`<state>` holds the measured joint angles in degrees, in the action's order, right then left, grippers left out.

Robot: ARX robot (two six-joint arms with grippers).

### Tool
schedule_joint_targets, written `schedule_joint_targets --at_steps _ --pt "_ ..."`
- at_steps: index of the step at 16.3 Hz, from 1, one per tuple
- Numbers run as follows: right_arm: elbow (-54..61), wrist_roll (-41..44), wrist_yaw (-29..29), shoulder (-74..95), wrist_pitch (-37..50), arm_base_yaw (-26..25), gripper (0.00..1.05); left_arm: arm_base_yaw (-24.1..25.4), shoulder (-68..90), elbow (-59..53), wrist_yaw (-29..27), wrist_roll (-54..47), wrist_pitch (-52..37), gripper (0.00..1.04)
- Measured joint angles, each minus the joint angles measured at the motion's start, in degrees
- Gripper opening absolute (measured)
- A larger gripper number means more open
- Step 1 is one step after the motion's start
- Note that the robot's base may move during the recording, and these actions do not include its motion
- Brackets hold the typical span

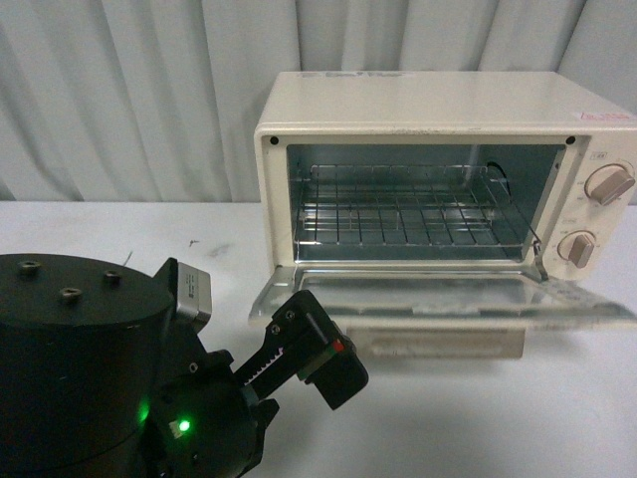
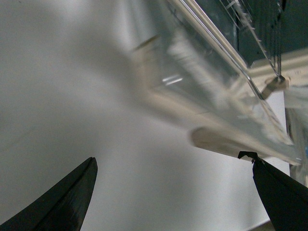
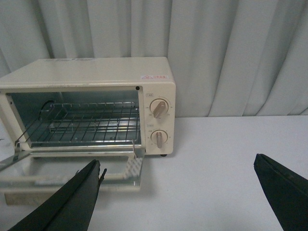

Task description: Open oven

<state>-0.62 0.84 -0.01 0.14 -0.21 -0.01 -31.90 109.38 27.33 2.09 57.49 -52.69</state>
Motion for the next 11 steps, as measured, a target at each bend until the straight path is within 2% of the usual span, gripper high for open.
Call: schedule_joint_targets --at_steps 4,6,9,10,11 --pt "0.0 0.0 0.0 0.0 0.0 0.0 0.98 0.8 -13.0 -6.5 1.9 -10.1 8.7 0.98" --pt "0.0 0.0 0.0 0.0 0.0 0.0 0.98 2.5 -25.0 -9.2 -1.4 -15.1 14.3 0.98" --pt "0.0 0.0 0.0 0.0 0.0 0.0 0.98 2.3 -39.5 -10.3 -5.7 -22.0 21.4 0.98" --pt "0.0 0.0 0.0 0.0 0.0 0.0 0.98 1.0 -39.1 -14.0 -16.6 -30.0 5.4 0.88" --pt "0.0 0.0 0.0 0.0 0.0 0.0 0.98 2.6 -39.5 -19.0 -24.9 -39.5 -2.7 0.76"
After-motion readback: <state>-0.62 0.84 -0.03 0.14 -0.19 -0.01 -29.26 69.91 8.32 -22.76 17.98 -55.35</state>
